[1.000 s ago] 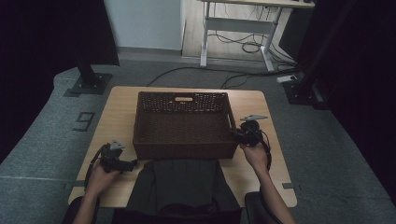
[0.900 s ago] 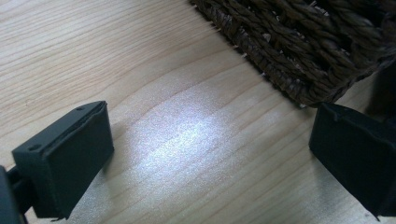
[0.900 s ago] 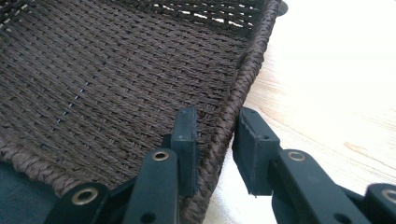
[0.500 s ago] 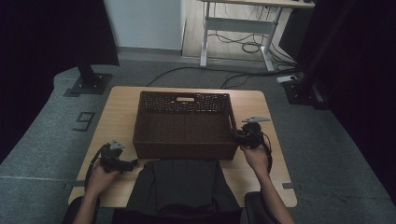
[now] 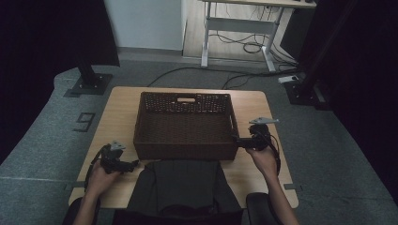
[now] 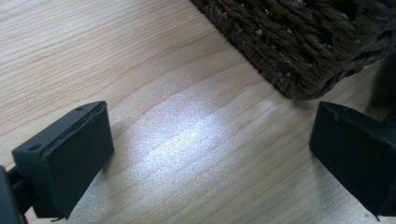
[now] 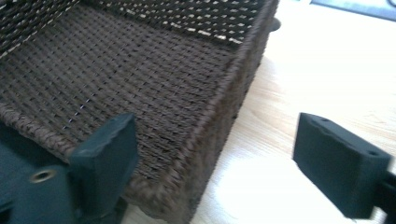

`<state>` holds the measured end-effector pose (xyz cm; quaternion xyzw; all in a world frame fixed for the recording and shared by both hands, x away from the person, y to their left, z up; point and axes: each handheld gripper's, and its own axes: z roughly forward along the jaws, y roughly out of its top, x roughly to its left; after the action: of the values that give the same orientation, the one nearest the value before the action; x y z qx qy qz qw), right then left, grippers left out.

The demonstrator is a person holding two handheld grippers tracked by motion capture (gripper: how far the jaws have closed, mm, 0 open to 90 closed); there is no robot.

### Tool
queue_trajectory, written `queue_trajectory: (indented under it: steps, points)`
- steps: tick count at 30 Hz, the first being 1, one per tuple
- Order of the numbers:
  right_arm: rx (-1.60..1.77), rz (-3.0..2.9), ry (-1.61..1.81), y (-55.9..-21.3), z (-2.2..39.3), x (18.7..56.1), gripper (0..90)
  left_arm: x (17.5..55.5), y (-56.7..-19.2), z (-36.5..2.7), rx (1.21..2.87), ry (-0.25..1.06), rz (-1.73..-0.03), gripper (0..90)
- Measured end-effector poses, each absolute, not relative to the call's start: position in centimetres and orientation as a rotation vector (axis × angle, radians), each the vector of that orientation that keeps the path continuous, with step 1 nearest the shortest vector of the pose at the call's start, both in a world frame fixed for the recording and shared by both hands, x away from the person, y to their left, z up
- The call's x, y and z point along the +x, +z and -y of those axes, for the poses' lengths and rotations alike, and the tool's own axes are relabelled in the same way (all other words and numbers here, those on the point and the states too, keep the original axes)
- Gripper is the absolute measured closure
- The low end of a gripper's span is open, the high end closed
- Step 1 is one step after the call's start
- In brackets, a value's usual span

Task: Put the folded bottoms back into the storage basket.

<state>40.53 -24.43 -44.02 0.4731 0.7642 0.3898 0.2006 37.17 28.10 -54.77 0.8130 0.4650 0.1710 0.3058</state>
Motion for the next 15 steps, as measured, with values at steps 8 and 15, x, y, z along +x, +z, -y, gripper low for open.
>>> queue_trajectory:
  steps: [8,15]
  points:
    - [1.359,-2.088,1.141,-44.2,26.7,39.3,12.0,37.2,-54.8,-28.3,2.155,0.452,-1.224,0.0]
    - [1.384,-2.07,1.062,-45.7,28.3,38.6,12.3,37.2,-54.8,-28.3,2.155,0.451,-1.224,0.0]
